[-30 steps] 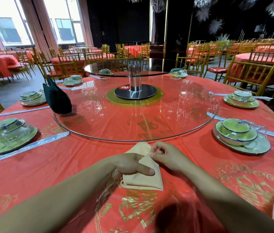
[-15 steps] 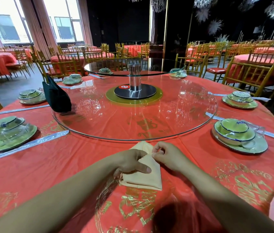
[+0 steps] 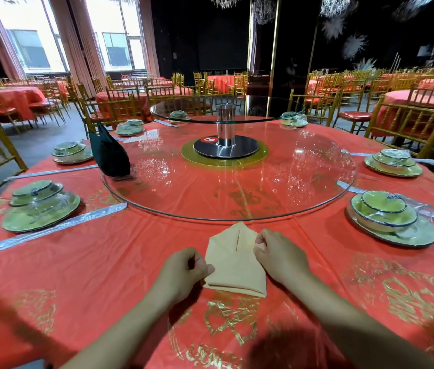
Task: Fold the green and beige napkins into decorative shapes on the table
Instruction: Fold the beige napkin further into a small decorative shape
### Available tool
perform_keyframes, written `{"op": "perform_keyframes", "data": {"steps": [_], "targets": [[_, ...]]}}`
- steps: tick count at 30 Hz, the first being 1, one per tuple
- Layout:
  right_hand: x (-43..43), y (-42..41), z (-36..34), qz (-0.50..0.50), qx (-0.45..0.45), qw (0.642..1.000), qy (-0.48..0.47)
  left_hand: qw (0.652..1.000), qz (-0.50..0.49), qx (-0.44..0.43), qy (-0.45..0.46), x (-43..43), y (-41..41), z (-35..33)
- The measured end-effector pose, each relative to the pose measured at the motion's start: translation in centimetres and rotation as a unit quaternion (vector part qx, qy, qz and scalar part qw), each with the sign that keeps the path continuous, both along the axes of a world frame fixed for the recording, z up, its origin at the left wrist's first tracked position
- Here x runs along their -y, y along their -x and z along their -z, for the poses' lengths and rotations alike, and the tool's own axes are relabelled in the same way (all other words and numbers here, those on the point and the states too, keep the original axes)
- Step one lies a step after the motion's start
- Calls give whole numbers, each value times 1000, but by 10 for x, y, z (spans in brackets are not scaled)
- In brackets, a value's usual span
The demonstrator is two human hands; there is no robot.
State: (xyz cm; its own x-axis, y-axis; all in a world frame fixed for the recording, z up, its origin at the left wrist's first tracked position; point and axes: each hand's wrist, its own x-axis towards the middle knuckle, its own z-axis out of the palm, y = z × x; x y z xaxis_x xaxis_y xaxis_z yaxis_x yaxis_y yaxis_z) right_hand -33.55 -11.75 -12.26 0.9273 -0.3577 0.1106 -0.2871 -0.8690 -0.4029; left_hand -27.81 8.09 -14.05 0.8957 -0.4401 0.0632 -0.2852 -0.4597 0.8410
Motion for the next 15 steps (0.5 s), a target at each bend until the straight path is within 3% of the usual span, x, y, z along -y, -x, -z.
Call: {"op": "perform_keyframes", "data": {"steps": [2, 5, 8, 11, 15], "targets": [[-10, 9, -4, -29, 39, 998, 42, 1000, -14, 24, -10, 1, -1, 5], [-29, 28, -1, -170, 80, 981, 46, 999, -23, 38, -28, 3, -3, 7], [-34, 37, 12, -218, 108, 963, 115, 999, 17, 24, 41, -2, -1, 5], [-37, 38, 14, -200, 155, 950, 181, 983, 103, 146, 48, -14, 3, 2], [-43, 37, 14, -194, 192, 930, 248, 936, 179, 294, -70, -15, 0, 1]]}}
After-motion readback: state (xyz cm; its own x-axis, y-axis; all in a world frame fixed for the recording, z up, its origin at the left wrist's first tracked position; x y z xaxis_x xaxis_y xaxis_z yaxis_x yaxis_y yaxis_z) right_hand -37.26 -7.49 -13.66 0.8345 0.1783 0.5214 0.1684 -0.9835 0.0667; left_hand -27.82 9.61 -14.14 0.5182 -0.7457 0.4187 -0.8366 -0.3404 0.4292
